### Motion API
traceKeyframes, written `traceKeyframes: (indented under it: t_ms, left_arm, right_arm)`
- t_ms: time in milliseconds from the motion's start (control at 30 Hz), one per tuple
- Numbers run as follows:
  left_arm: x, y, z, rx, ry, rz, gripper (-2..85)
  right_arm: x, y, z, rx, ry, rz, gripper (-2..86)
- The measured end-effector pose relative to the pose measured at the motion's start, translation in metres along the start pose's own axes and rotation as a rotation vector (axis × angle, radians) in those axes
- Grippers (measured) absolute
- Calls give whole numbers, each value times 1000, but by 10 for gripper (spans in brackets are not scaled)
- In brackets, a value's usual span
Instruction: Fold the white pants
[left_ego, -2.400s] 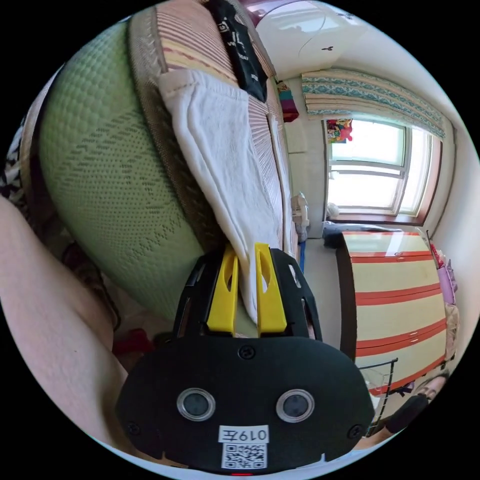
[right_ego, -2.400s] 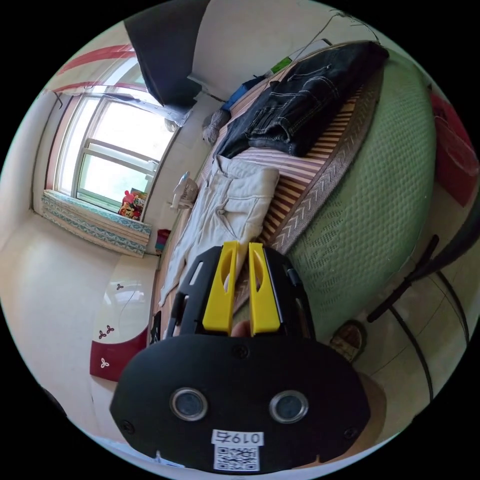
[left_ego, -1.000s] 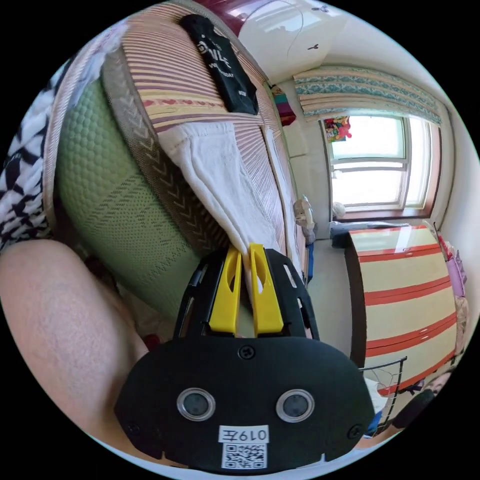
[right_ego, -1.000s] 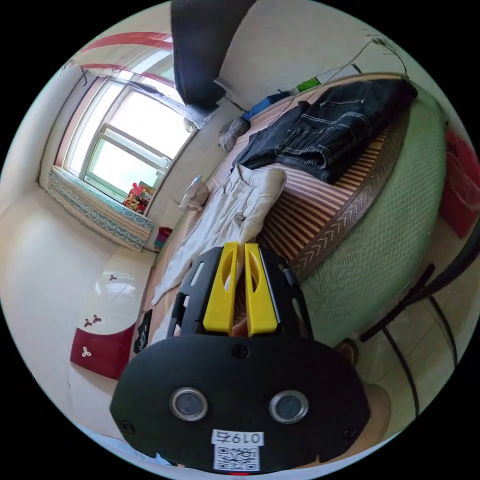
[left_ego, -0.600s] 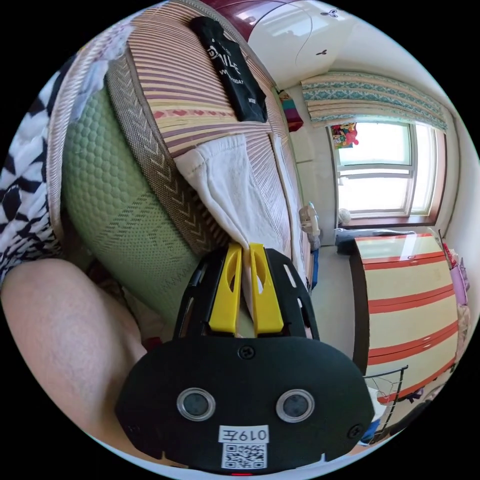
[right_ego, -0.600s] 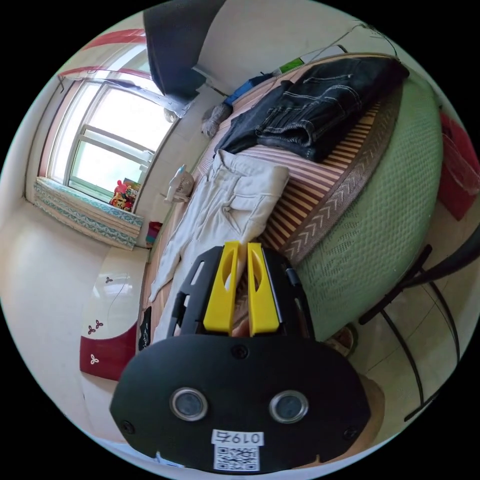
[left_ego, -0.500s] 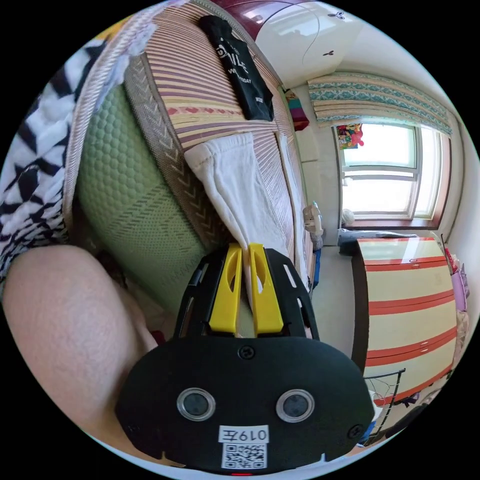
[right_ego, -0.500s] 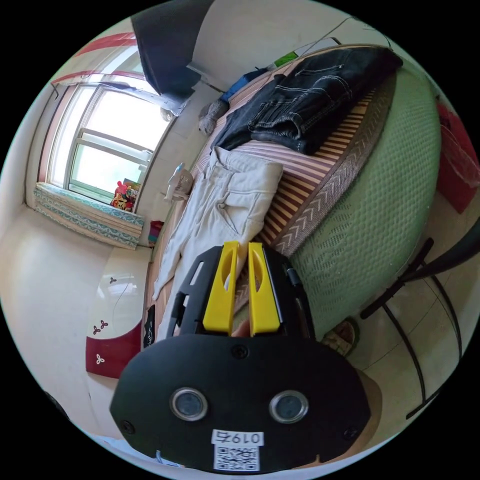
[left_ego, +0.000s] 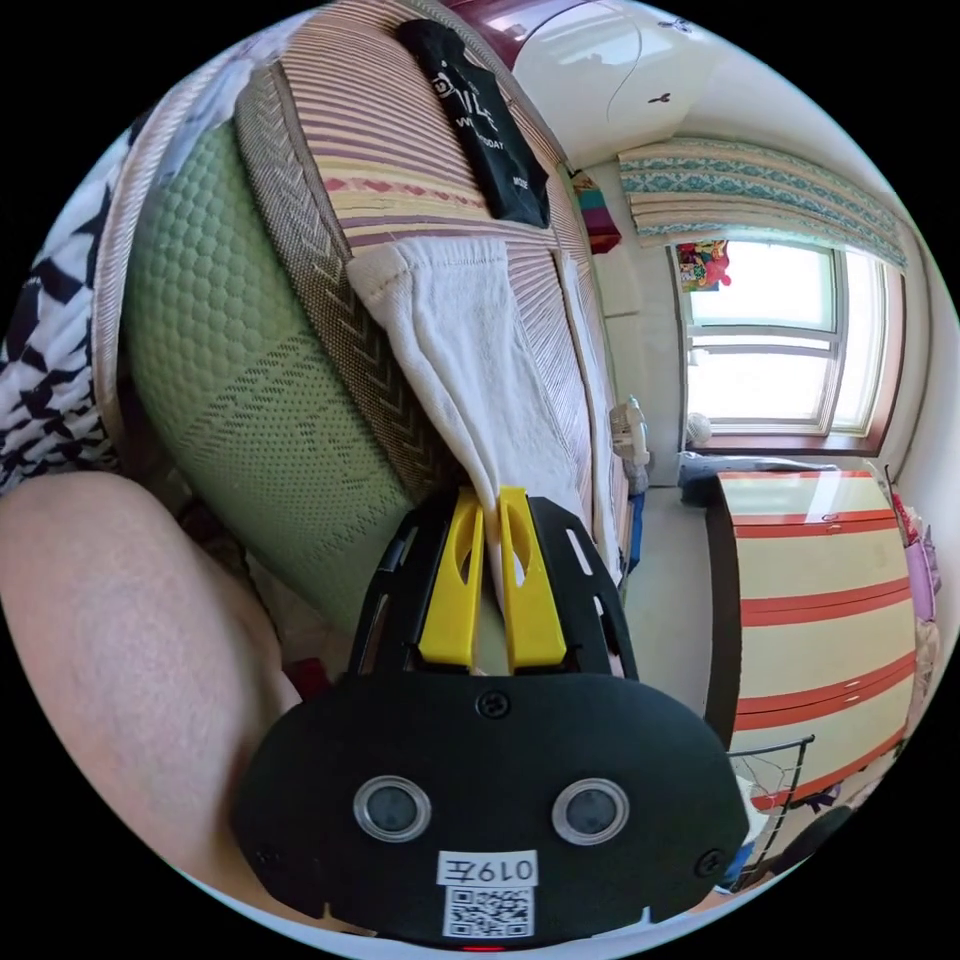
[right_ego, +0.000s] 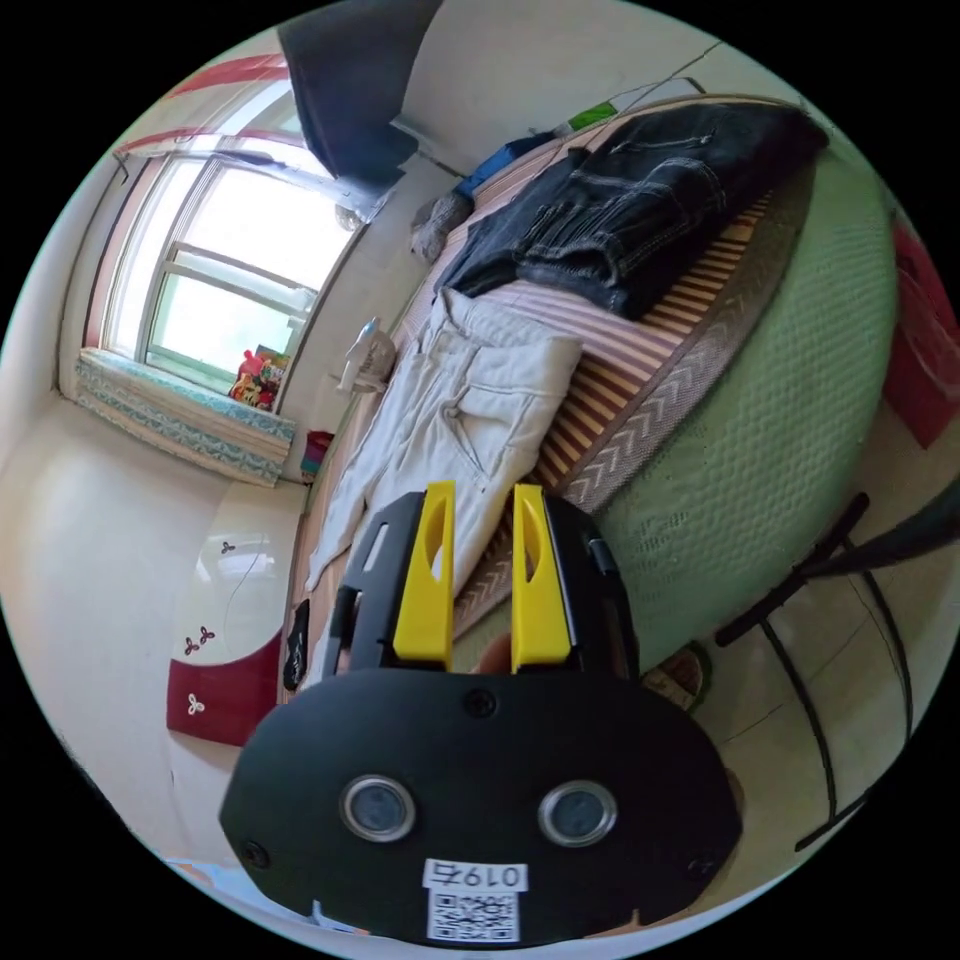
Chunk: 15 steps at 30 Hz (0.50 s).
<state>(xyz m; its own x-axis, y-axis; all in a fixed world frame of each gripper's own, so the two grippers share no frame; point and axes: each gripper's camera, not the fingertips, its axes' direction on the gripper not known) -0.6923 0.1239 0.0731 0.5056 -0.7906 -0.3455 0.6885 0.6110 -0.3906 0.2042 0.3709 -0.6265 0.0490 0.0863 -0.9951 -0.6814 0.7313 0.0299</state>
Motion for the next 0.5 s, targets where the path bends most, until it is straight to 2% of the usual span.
traceKeyframes:
  t_ms: [200,333,500]
  left_arm:
    - [15,-2,-4,6,-42,33,42]
    - [17,-4,-7,7,-14,30,42]
    - [20,-7,-14,-5,33,20,41]
  right_arm:
    - [-4,2,4,-29,7,-31,64]
    - [2,-6,18,-115,-178,-1,50]
    - [3,-4,4,-56,-192,-15,16]
